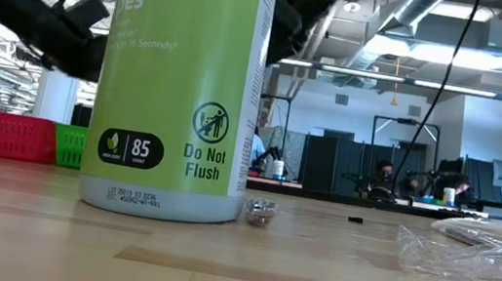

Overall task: Pick & Place Travel size toiletries
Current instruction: Put the silver nail cutter into the bottom red bin

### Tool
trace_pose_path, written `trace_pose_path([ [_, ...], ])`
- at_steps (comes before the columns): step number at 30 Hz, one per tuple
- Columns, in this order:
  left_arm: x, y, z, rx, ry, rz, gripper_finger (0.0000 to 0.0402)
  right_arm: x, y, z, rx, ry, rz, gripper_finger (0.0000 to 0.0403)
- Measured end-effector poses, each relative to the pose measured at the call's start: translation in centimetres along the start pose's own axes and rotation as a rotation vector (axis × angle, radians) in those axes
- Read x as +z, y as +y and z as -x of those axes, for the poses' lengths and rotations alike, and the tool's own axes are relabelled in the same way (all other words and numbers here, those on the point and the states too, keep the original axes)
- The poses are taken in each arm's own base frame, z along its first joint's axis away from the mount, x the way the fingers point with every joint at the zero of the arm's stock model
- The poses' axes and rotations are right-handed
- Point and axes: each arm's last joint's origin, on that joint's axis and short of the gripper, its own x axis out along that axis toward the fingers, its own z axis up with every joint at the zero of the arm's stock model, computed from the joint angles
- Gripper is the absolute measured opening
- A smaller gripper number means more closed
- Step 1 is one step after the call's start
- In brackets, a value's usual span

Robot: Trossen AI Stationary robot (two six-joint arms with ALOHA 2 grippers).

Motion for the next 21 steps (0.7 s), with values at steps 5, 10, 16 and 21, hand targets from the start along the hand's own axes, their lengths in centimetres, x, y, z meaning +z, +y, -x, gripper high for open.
trace_pose_path([
  [5,-0.8,0.6,0.3,0.064,0.168,0.013,0.0017,-1.2,-1.0,-0.2,-0.002,0.111,-0.023,0.0126],
  [10,0.3,1.2,1.2,0.108,0.296,0.053,0.0017,-1.8,-1.8,-0.2,-0.008,0.156,-0.040,0.0117],
  [16,0.8,1.7,1.7,0.095,0.437,0.166,0.0017,-2.1,-2.0,-0.2,-0.002,0.190,-0.029,0.0119],
  [21,0.0,2.7,1.6,0.130,0.613,0.220,0.0017,-2.7,-1.9,-0.1,0.009,0.243,-0.006,0.0119],
])
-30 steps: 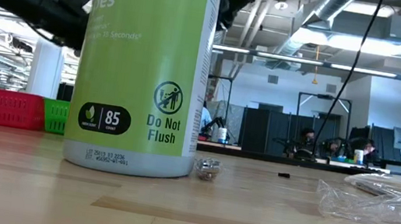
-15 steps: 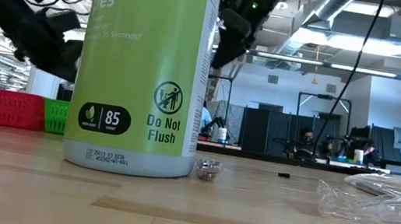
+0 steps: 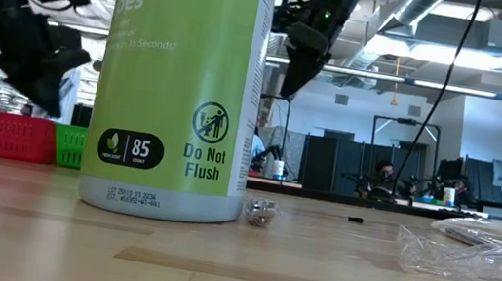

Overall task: Pick & Place Travel size toiletries
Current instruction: Put the silver nail cutter into the bottom red bin

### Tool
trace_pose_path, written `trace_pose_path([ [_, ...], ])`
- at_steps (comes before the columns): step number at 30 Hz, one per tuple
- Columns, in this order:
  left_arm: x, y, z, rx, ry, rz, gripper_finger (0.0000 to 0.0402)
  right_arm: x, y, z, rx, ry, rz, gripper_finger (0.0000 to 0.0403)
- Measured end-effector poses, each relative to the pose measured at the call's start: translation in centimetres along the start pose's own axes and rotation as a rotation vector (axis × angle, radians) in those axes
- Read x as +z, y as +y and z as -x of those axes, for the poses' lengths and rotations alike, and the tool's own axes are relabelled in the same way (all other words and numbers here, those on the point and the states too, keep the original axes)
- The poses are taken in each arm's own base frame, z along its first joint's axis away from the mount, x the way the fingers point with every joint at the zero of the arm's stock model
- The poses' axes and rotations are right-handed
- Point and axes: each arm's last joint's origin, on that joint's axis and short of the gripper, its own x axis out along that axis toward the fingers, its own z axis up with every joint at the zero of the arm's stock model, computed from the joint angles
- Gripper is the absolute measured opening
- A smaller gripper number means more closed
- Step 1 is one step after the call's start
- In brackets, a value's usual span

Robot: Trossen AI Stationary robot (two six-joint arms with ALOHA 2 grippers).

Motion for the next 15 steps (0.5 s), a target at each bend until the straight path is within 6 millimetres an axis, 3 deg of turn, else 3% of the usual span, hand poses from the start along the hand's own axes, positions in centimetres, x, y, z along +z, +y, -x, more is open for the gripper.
trace_pose_path([
  [15,-0.1,-0.2,-1.8,0.108,0.134,-0.004,0.0042,-0.7,-0.6,-0.1,0.004,0.066,-0.016,0.0120],
])
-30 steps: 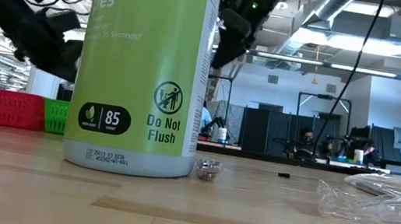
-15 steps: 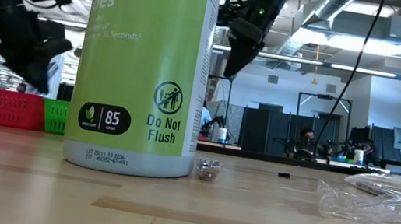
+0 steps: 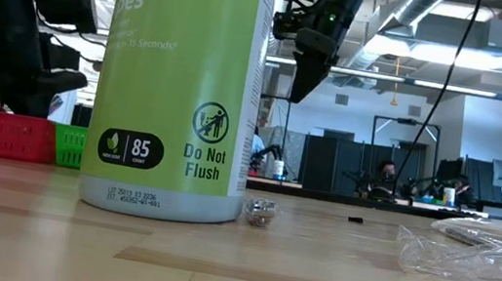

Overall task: Pick & Place Travel size toiletries
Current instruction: Put the silver nail cutter into the bottom red bin, then put the white cotton pack into the top red bin

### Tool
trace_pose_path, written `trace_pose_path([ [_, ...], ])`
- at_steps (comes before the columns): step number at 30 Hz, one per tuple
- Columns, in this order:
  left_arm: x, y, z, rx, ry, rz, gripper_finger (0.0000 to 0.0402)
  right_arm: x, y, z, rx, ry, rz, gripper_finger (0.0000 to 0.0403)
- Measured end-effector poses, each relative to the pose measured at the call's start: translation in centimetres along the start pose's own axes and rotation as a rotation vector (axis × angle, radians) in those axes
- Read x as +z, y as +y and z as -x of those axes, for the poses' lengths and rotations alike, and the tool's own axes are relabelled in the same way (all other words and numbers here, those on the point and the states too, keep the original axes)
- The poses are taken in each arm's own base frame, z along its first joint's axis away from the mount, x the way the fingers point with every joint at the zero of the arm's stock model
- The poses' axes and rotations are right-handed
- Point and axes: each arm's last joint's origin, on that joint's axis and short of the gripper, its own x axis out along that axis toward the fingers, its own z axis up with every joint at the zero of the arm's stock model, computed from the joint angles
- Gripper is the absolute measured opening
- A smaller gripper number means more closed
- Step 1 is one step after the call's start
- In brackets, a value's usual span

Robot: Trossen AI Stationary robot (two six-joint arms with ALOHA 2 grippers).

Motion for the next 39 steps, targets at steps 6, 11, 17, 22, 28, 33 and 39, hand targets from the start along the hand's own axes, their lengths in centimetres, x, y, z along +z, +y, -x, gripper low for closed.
trace_pose_path([
  [6,0.1,0.0,0.0,0.005,-0.013,-0.020,0.0069,0.0,-0.3,-0.1,-0.003,0.002,-0.014,0.0120],
  [11,0.1,-0.1,0.0,0.002,-0.021,-0.027,0.0085,-0.1,-0.3,-0.1,-0.002,0.011,-0.028,0.0120],
  [17,0.3,-0.6,0.4,-0.070,-0.074,-0.088,0.0094,-0.5,-0.2,0.0,0.001,0.050,-0.100,0.0120],
  [22,0.4,-1.3,1.2,-0.167,-0.138,-0.112,0.0094,-1.9,0.7,-0.8,0.010,0.128,-0.134,0.0120],
  [28,0.5,-2.0,1.7,-0.231,-0.195,-0.129,0.0095,-4.8,3.2,0.0,0.026,0.076,-0.190,0.0120],
  [33,0.5,-2.0,1.7,-0.231,-0.200,-0.154,0.0095,-8.2,5.4,1.1,0.059,-0.034,-0.293,0.0120],
  [39,0.5,-2.0,1.8,-0.236,-0.209,-0.151,0.0095,-12.8,8.5,0.3,0.092,0.004,-0.356,0.0120],
])
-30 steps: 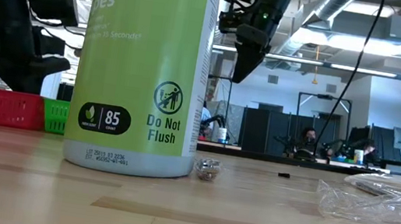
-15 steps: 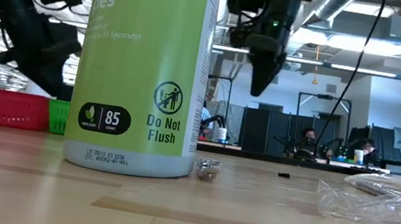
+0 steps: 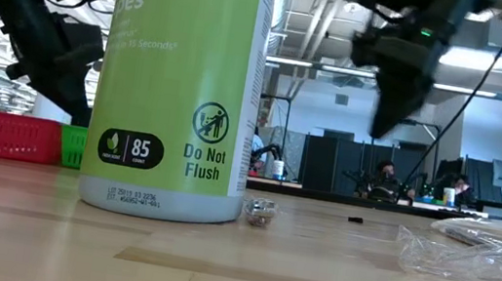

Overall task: Pick & Place Travel size toiletries
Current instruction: Put the white cotton pack into the top red bin

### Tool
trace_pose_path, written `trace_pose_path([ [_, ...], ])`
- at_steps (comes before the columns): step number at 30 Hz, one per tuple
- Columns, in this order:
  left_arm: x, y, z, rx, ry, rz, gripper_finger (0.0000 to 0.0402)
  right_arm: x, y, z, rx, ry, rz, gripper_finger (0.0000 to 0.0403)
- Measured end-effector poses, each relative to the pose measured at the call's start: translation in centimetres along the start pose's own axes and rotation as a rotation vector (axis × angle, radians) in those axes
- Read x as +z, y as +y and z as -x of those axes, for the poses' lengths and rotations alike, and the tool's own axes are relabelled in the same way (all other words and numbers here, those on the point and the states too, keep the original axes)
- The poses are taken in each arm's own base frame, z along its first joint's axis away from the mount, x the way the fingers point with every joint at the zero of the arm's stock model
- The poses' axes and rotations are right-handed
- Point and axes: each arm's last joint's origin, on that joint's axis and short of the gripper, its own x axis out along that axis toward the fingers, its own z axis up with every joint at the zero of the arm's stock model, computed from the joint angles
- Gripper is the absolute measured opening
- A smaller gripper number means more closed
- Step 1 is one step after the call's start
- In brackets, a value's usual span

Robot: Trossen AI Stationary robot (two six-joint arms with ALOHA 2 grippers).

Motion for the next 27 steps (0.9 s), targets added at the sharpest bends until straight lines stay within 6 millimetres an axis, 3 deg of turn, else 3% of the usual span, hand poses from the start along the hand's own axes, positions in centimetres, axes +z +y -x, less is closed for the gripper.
trace_pose_path([
  [5,0.2,0.0,0.2,-0.011,-0.031,-0.002,0.0095,-3.3,1.1,-1.4,-0.007,0.063,-0.076,0.0120],
  [13,1.3,-0.5,0.8,-0.116,-0.134,0.002,0.0095,-6.6,2.4,-1.9,-0.098,0.094,-0.170,0.0120],
  [19,1.5,-0.8,0.8,-0.151,-0.147,-0.001,0.0095,-8.8,3.1,-2.1,-0.145,0.113,-0.143,0.0120],
  [27,1.6,-0.8,0.9,-0.158,-0.158,0.005,0.0095,-10.6,2.3,-2.5,-0.238,0.173,-0.181,0.0120],
])
